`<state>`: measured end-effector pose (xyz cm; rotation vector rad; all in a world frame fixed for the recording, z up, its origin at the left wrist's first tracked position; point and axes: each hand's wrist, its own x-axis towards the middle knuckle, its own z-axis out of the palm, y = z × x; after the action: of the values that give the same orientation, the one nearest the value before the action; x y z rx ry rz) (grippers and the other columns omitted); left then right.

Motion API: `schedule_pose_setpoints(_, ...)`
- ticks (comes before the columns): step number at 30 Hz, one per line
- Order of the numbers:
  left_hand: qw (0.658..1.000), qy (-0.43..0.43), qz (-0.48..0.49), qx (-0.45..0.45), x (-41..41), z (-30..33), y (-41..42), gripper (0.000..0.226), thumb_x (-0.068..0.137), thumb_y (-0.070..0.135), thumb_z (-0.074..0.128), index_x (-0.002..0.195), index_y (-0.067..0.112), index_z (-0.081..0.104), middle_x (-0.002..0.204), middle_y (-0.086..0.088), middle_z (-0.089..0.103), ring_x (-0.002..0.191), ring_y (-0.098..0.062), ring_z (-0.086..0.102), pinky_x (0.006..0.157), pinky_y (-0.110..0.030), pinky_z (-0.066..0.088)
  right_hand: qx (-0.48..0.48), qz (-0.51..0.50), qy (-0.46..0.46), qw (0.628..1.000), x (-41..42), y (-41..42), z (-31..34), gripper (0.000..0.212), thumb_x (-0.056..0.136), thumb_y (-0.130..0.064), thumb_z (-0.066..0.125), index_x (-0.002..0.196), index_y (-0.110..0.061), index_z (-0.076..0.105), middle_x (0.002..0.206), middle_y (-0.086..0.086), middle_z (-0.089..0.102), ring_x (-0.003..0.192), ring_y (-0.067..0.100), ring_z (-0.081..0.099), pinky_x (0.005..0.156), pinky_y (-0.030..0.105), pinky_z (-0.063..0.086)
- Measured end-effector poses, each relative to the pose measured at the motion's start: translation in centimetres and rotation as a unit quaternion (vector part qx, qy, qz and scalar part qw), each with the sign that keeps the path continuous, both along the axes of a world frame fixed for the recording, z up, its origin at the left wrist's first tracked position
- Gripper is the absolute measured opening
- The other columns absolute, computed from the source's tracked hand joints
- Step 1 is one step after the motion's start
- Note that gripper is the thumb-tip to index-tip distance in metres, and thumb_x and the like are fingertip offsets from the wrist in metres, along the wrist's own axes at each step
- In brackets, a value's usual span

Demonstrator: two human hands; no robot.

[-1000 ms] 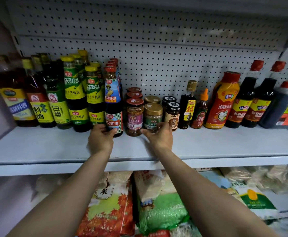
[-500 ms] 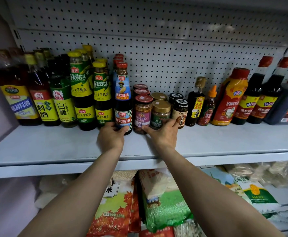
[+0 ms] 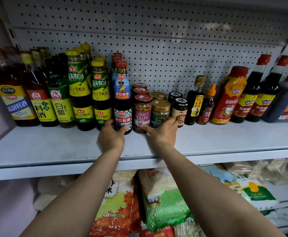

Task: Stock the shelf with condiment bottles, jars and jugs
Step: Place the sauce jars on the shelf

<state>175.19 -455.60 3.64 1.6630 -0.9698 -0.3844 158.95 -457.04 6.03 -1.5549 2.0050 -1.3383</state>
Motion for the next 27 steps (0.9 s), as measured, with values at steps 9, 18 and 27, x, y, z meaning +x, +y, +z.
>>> schedule_pose_setpoints(9,1.0,0.029,0.003,0.001,0.01,0.02,-0.2,0.043,0.071,0.042,0.083,0.104,0.023,0.063,0.106,-0.001,0.072,0.095,-0.027,0.068,0.086,-0.046,0.055,0.005,-0.021,-0.007,1.0,0.16,-0.37,0.09,0.104,0.053,-0.06,0.088,0.126,-0.005,0.038,0.132,0.011,0.045,0.127,0.03,0.045,0.105,0.039,0.042)
schedule_pose_setpoints(18,1.0,0.025,-0.002,0.008,-0.16,0.35,0.0,0.047,0.073,0.043,0.082,0.109,0.022,0.062,0.109,-0.002,0.072,0.097,-0.027,0.067,0.088,-0.046,0.054,-0.001,-0.019,-0.017,1.0,0.24,-0.22,0.1,0.106,0.053,-0.058,0.089,0.128,-0.005,0.037,0.132,0.013,0.045,0.128,0.031,0.044,0.107,0.038,0.04)
schedule_pose_setpoints(27,1.0,0.015,0.0,0.019,-0.2,0.5,0.42,0.044,0.074,0.047,0.08,0.105,0.02,0.063,0.106,-0.003,0.072,0.095,-0.027,0.067,0.086,-0.045,0.055,-0.004,-0.01,-0.018,1.0,-0.15,-0.09,-0.06,0.1,0.056,-0.055,0.09,0.127,-0.005,0.039,0.132,0.012,0.046,0.129,0.031,0.044,0.107,0.039,0.04)
